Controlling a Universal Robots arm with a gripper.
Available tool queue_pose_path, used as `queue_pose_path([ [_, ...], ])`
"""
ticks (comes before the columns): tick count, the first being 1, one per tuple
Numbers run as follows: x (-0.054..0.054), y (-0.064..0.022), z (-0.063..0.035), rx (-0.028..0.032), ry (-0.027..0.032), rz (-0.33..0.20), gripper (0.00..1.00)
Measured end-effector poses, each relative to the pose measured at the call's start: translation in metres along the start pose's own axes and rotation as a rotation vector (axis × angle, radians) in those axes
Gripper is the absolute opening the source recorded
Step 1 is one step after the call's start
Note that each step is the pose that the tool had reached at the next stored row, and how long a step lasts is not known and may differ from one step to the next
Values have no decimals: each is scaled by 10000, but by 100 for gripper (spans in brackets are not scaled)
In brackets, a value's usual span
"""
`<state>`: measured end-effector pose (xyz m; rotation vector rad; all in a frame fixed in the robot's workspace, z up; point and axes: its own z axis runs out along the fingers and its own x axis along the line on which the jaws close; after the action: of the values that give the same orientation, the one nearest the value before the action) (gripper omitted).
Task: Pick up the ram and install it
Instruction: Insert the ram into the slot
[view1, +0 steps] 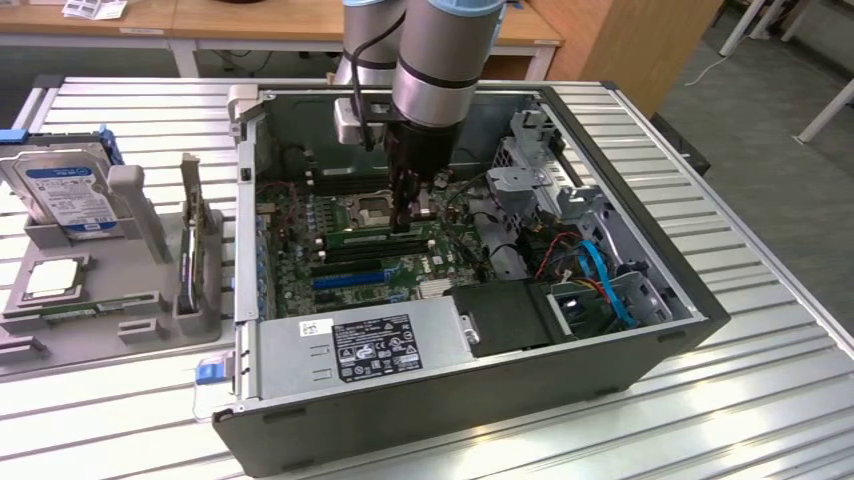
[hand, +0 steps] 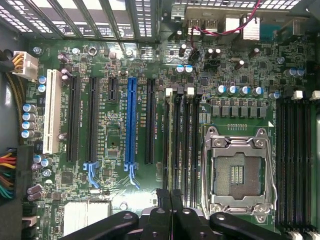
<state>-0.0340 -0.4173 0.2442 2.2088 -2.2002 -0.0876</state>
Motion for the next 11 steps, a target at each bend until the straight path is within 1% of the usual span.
queue_pose_path([
  [11, 7, 0, 1, 0, -1, 0, 11],
])
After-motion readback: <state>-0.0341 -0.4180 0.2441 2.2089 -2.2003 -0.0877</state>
